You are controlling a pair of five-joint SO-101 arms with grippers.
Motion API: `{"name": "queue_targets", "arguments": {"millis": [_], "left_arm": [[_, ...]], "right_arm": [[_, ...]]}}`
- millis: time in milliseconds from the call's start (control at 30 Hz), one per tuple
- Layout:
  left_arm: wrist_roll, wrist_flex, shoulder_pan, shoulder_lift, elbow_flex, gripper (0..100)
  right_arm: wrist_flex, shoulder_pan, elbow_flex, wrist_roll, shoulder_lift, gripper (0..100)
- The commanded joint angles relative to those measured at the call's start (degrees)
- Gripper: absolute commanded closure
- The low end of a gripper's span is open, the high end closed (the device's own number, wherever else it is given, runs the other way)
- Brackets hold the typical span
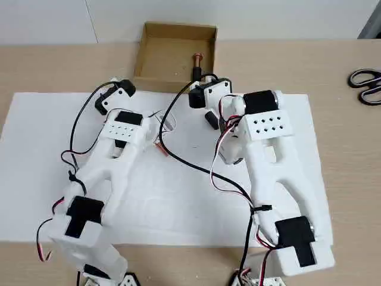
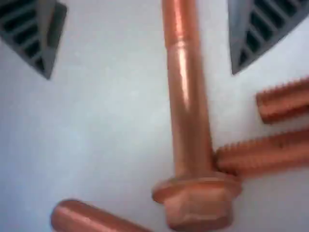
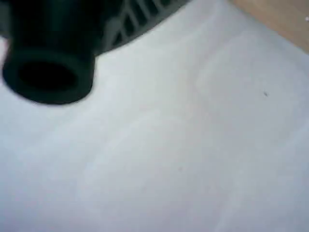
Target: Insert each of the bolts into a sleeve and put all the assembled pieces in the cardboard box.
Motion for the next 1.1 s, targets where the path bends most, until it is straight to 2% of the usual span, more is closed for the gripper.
{"name": "queue_targets", "arguments": {"millis": [0, 267, 633, 800, 933, 1067], "left_arm": [[0.44, -2.64, -0.26, 0.26, -1.27, 78], [0.26, -7.03, -0.18, 4.31, -1.27, 96], [-1.49, -5.36, 1.58, 4.40, -2.33, 99], [-11.69, 6.42, 3.96, 1.41, -9.71, 99], [-26.02, 16.00, 3.60, -2.46, -13.58, 99], [-40.00, 17.93, 3.60, -3.43, -13.67, 99]], "right_arm": [[0.22, 0.57, -0.18, -0.44, -3.21, 99.5], [0.31, 0.48, -0.18, -0.44, -3.21, 99.5], [0.31, 0.48, -0.18, -0.44, -3.21, 99.5], [0.31, 0.48, -0.26, -0.44, -3.21, 99.5], [0.31, 0.57, -0.35, -0.44, -3.21, 99.5], [0.31, 0.57, -0.44, -0.53, -3.21, 99.5]]}}
